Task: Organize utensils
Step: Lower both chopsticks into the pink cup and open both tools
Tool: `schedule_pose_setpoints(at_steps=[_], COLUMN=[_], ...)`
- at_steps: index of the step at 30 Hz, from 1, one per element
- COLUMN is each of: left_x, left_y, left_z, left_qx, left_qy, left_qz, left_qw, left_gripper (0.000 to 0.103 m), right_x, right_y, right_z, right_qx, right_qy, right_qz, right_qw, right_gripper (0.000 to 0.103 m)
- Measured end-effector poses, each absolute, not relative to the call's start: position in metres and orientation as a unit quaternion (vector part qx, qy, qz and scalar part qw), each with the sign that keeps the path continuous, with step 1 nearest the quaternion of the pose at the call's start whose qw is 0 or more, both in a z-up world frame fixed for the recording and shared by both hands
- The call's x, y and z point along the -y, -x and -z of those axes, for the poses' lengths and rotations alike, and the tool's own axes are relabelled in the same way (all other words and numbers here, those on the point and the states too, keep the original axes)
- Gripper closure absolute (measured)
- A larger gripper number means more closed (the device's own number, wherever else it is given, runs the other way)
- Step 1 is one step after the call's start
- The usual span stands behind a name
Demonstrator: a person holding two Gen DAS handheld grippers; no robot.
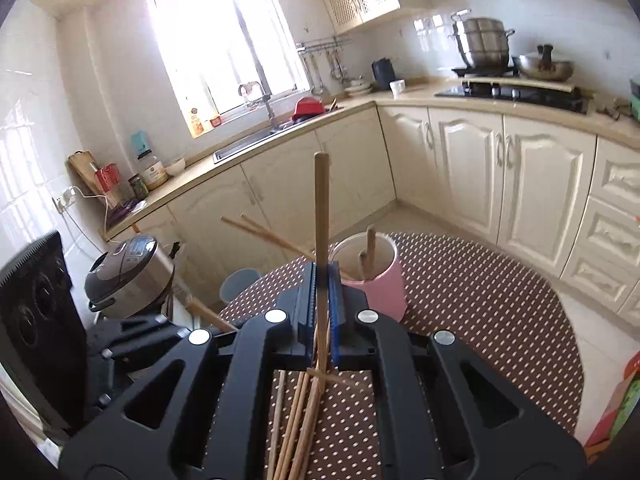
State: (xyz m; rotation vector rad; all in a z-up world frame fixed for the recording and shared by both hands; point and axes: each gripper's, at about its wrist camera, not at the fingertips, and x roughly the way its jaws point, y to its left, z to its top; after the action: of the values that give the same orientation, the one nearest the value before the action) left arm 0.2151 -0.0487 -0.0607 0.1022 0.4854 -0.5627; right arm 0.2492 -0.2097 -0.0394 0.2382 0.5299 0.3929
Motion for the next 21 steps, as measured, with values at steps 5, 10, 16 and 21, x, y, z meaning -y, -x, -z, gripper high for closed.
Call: schedule_pose_setpoints(at_steps=[5, 10, 16, 21], left_x=[0.037, 0.021, 0.01, 0.004], left_y=[-0.227, -0.237, -0.261, -0.273], left_z=[0.04, 0.017, -0.007, -0.02], left_qx=[-0.228, -0.205, -0.181, -0.161], left_qy=[-0.041, -0.01, 0.033, 0.064], left_qz=[0.253, 0.234, 0.207, 0.185], left_qw=[0.939, 0.95, 0.961, 0.967], left_gripper=[0.097, 0.097, 0.097, 0.097], right_x=[0.213, 0.212, 0.205, 0.203], right_y=[-0.251, -0.25, -0.248, -0.251], right_z=[0.028, 0.008, -0.011, -0.02], right_qx=[-0.238, -0.206, -0.16, -0.134], right_qy=[-0.115, -0.106, -0.084, -0.068], right_qz=[-0.188, -0.179, -0.152, -0.134], right_qw=[0.946, 0.956, 0.972, 0.98], right_gripper=[0.097, 0.097, 0.097, 0.097])
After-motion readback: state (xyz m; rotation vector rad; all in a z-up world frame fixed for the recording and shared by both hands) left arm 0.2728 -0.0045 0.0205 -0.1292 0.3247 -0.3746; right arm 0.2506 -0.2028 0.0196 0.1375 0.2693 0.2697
